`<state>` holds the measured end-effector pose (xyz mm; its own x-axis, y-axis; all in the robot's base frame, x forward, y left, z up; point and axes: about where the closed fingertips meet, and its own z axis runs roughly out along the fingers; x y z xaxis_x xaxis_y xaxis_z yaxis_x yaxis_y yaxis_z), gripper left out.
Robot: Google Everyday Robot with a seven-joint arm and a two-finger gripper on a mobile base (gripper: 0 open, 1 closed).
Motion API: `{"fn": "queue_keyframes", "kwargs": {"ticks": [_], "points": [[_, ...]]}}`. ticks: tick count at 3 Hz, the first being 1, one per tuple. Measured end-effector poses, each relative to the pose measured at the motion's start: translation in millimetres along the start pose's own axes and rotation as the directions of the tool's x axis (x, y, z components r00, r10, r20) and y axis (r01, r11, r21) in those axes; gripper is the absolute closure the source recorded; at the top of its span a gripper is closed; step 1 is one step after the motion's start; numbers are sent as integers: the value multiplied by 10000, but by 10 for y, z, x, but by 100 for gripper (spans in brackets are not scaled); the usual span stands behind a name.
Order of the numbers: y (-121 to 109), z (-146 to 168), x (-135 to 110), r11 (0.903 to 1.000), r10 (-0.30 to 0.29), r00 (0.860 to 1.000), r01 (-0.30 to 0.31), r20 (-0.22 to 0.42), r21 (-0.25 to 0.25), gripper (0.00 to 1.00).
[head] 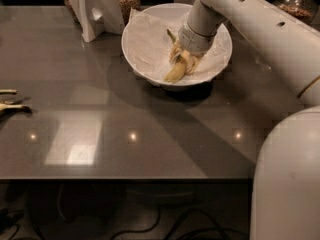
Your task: Pick banana from white bowl
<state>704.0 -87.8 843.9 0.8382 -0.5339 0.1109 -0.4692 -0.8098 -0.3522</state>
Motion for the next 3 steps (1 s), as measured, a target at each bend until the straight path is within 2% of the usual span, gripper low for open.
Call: {"fn": "queue_keyframes", "kwargs": {"ticks": [1,2,3], "points": [[-11,7,-8,10000,-30,10000,30,22,37,94],[-19,-1,-12,10000,-46,10000,46,25,87,100],[-29,-39,-4,9998,-27,10000,27,19,221,100]]}}
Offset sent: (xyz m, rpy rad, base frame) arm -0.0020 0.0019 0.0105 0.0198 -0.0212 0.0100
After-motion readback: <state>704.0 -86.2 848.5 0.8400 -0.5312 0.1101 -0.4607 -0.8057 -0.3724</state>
